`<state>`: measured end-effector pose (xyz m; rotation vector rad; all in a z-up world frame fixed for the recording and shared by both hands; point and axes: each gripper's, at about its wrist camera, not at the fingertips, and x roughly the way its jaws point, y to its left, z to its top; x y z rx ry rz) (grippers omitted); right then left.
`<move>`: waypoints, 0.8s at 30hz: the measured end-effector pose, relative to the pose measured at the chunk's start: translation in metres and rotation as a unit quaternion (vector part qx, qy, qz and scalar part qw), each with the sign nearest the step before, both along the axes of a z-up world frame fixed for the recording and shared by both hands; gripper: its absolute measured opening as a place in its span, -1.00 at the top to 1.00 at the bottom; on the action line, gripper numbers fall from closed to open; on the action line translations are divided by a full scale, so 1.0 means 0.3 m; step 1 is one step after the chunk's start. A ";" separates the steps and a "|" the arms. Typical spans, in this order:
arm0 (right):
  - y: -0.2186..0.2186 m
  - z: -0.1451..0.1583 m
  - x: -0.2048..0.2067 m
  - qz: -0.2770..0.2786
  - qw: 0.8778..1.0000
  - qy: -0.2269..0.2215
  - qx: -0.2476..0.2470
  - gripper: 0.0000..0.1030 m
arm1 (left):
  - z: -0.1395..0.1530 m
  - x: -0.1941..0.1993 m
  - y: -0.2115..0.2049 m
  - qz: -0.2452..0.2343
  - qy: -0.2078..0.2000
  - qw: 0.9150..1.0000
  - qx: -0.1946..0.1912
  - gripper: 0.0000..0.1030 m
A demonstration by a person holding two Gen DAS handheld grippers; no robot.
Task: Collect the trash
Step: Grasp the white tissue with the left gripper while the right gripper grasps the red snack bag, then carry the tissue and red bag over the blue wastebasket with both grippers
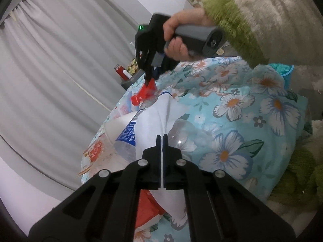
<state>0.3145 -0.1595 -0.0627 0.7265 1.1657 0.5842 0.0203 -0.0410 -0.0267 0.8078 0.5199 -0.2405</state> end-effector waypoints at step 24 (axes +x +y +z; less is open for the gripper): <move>-0.320 0.061 -0.365 -0.075 0.993 -0.044 0.081 0.88 | 0.073 0.104 -0.046 0.011 0.002 1.000 -0.028 0.13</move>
